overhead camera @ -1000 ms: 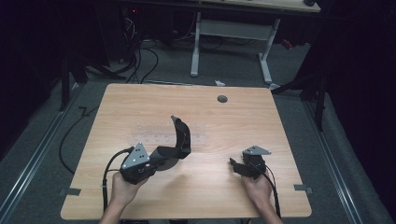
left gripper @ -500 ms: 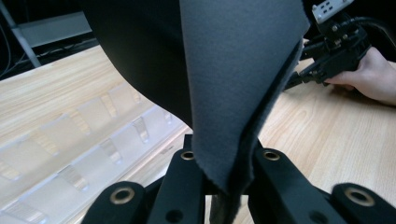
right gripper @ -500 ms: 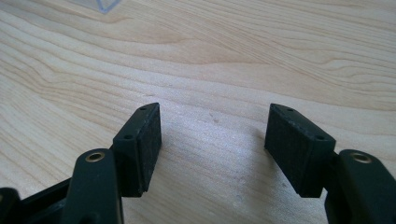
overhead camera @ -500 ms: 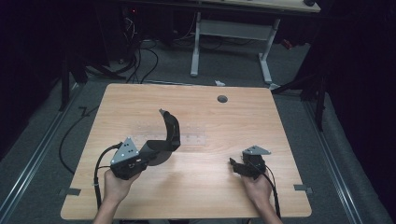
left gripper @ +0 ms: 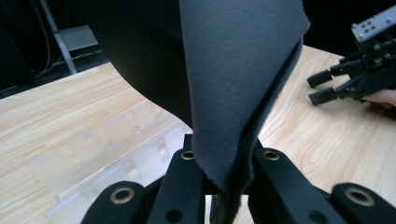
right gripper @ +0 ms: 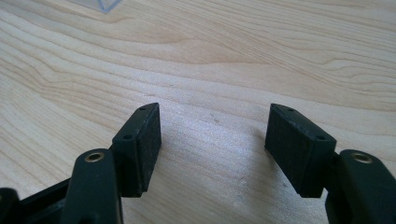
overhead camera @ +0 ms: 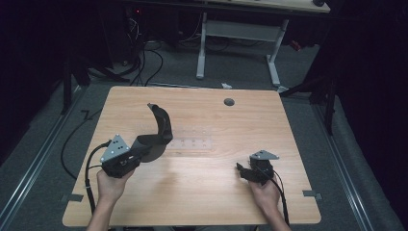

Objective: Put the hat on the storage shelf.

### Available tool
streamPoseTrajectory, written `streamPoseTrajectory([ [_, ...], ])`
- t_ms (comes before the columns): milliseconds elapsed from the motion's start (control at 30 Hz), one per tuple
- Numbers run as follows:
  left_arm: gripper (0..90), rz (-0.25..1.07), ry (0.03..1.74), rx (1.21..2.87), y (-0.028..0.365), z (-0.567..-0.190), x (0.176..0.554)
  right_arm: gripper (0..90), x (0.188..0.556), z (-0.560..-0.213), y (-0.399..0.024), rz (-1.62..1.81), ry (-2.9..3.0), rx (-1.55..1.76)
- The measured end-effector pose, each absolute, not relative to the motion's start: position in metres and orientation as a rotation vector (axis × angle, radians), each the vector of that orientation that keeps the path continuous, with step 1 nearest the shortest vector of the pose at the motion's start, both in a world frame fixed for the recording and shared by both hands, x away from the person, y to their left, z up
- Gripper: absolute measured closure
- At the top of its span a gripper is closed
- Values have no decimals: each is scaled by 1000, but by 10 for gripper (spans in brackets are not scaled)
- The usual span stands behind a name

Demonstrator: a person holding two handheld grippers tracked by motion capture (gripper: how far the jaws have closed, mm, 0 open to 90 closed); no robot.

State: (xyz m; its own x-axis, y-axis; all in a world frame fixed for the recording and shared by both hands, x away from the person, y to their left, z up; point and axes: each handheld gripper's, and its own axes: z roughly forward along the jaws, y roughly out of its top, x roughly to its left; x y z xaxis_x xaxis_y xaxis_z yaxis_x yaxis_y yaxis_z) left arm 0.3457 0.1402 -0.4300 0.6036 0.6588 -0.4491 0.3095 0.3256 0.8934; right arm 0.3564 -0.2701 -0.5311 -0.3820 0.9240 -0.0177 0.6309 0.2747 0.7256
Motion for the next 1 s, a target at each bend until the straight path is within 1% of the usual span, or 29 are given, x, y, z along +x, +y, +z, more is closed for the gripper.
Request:
streamPoseTrajectory([
  [300, 864, 315, 972, 1252, 150, -428, 361, 363, 356, -531, -270, 892, 2108, 1402],
  [800, 864, 413, 1027, 1228, 164, -428, 399, 362, 356, -531, -270, 891, 2110, 1399],
  [1000, 864, 449, 1050, 1220, 167, -431, 408, 362, 356, -531, -270, 890, 2110, 1399],
])
